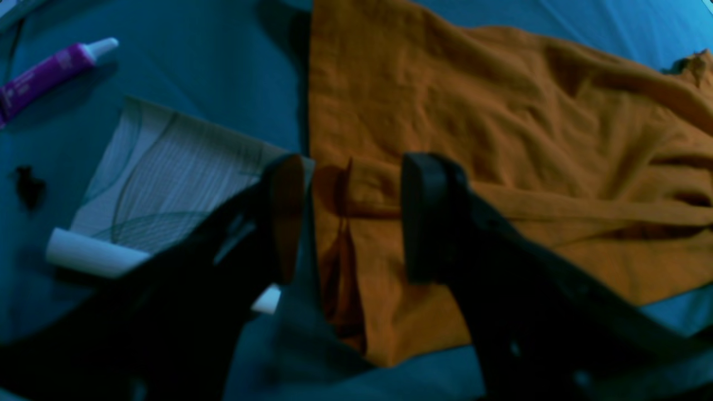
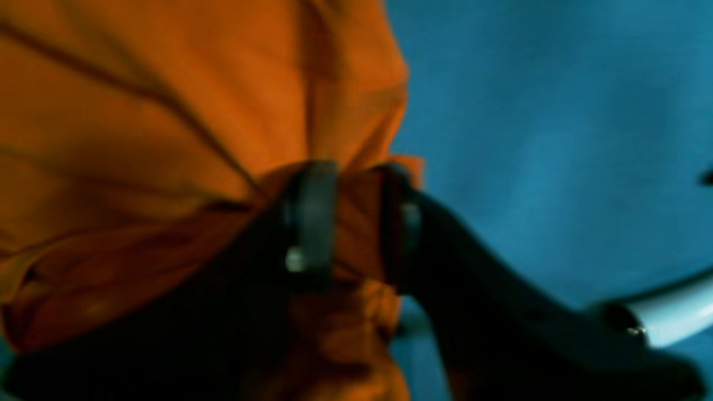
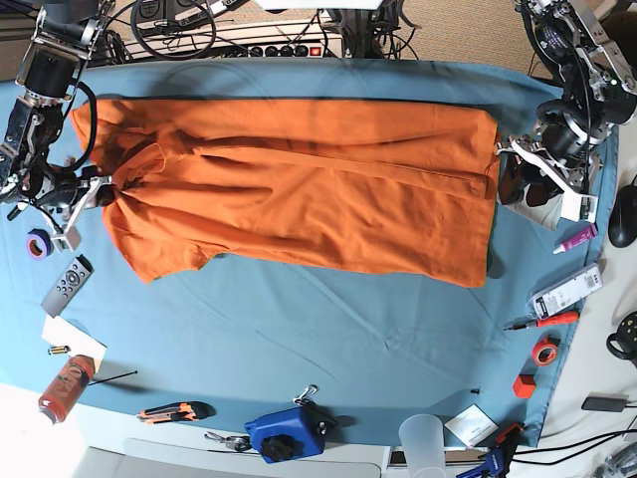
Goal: Layout the t-shirt on the table in an organized manner, then fold the t-shirt properly
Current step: 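Grasp the hem corner with the right gripper and tug it straight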
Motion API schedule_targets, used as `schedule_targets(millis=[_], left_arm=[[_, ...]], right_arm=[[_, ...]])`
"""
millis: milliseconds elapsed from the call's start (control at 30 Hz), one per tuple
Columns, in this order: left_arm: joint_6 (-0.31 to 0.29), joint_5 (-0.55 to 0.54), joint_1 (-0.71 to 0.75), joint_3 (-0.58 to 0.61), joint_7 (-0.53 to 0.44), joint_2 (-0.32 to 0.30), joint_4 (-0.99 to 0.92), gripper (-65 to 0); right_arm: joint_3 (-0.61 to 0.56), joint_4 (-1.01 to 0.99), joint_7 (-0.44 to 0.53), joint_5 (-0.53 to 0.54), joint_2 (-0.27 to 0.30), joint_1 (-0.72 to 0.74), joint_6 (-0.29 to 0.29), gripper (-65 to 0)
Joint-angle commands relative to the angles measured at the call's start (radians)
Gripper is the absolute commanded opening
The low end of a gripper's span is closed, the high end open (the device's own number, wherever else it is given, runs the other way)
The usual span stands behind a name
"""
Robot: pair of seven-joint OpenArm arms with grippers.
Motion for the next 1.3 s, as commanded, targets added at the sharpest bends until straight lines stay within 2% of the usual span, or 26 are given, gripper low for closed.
schedule_targets(millis=[0,167,300,367,500,633,900,1100,1267], left_arm=[[-0.002,-0.018,-0.007,-0.003,-0.025,-0.008,0.014,-35.8],[-0.002,-0.018,-0.006,-0.003,-0.025,-0.008,0.014,-35.8],[-0.002,-0.017,-0.006,-0.003,-0.024,-0.008,0.014,-35.8],[-0.002,-0.018,-0.007,-0.003,-0.025,-0.008,0.014,-35.8],[-0.004,-0.018,-0.007,-0.003,-0.025,-0.008,0.014,-35.8],[-0.004,-0.018,-0.007,-0.003,-0.025,-0.008,0.014,-35.8],[-0.004,-0.018,-0.007,-0.003,-0.025,-0.008,0.014,-35.8],[-0.005,-0.051,-0.007,-0.002,-0.037,-0.008,0.014,-35.8],[-0.005,-0.055,-0.007,-0.001,-0.051,-0.008,0.014,-35.8]], right_arm=[[0.008,0.018,-0.011,0.014,0.026,0.013,0.001,-43.7],[0.012,0.060,0.005,0.109,0.054,0.015,0.001,-43.7],[0.058,0.124,0.006,0.111,0.058,0.033,0.001,-43.7],[0.073,0.134,0.040,0.107,0.058,0.051,0.001,-43.7],[0.050,0.127,0.207,-0.009,0.052,0.107,0.001,-43.7],[-0.039,0.045,0.262,-0.109,0.053,0.212,-0.014,-43.7],[-0.267,-0.319,0.404,-0.211,0.049,0.403,-0.014,-43.7],[-0.312,-0.390,0.481,-0.315,-0.031,0.422,-0.021,-43.8],[-0.314,-0.390,0.489,-0.414,-0.098,0.390,-0.097,-43.8]])
